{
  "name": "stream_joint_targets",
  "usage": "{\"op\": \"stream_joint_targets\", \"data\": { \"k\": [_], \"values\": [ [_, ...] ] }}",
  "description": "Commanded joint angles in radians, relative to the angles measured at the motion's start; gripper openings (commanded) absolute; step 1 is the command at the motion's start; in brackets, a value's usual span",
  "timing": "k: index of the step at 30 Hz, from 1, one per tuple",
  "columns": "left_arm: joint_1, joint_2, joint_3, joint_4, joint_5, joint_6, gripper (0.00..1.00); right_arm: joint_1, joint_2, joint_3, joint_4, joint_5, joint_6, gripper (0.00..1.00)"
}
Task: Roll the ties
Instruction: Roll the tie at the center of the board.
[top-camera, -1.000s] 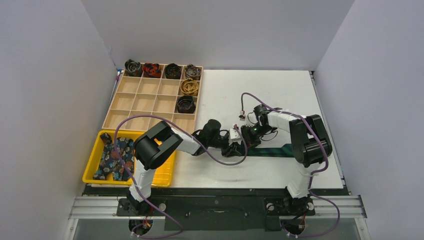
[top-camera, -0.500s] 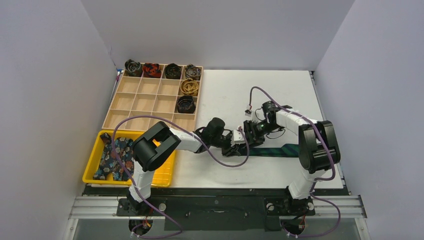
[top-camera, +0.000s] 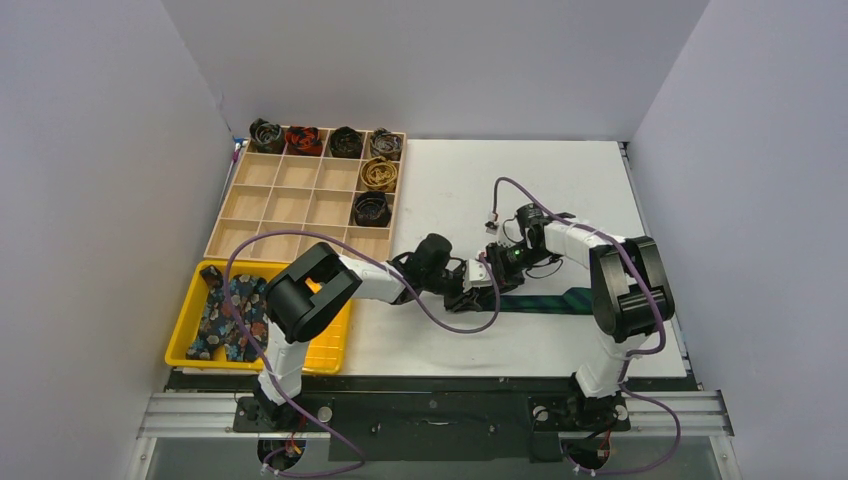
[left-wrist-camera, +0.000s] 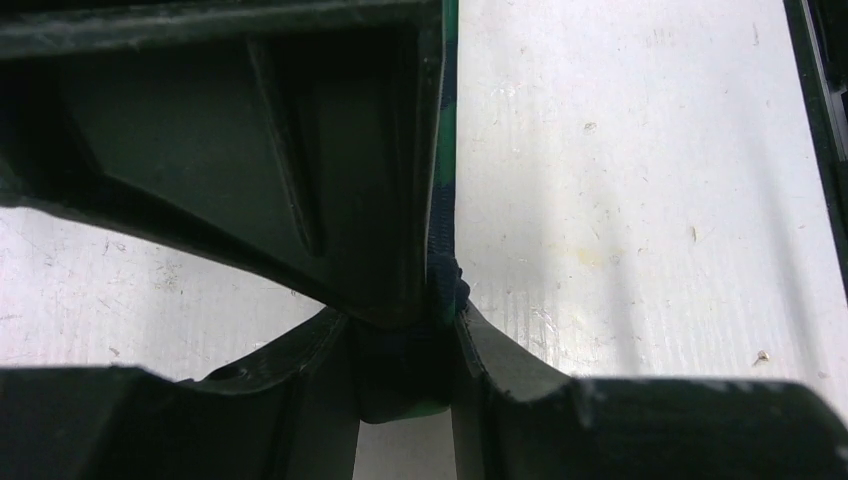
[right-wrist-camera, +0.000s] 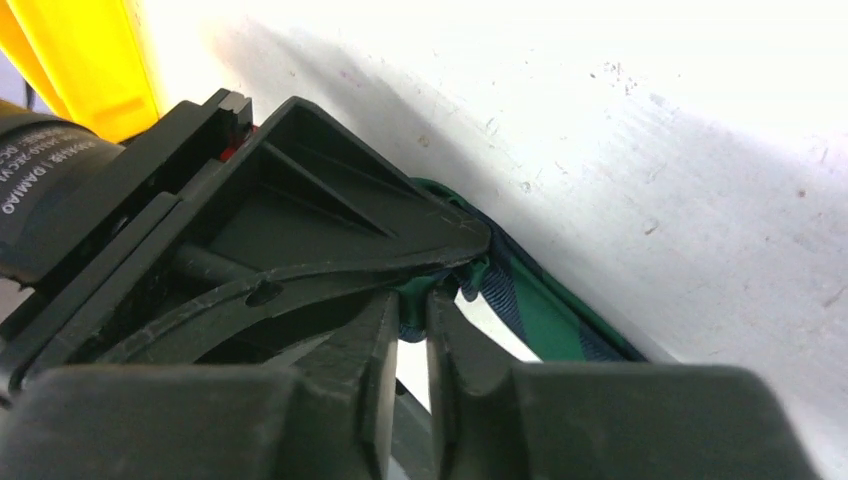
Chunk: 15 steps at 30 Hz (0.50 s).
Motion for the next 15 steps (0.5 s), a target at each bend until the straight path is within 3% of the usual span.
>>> {"op": "stream_joint_targets", "data": {
  "k": [1,3,7,9,15],
  "values": [
    [0.003,0.061,-0.028,-0.173,-0.106,0.018,0.29,-0.021,0.0,-0.023,0.033,0.029,-0.003,0.03],
    [0.004,0.054,-0.036,-0.166,-0.101,0.014,0.31,-0.046,0.0,-0.033,0.012,0.058,-0.036,0.0],
    [0.011,0.028,-0.06,-0.123,-0.075,0.008,0.56,-0.075,0.022,-0.033,-0.026,0.113,-0.101,0.0],
    [0.017,0.0,-0.082,-0.085,-0.055,0.0,0.63,-0.078,0.039,-0.034,-0.03,0.139,-0.133,0.0],
    [0.026,-0.087,-0.13,-0.025,-0.047,-0.026,0.72,-0.085,0.086,-0.022,-0.026,0.197,-0.121,0.0]
  ]
}}
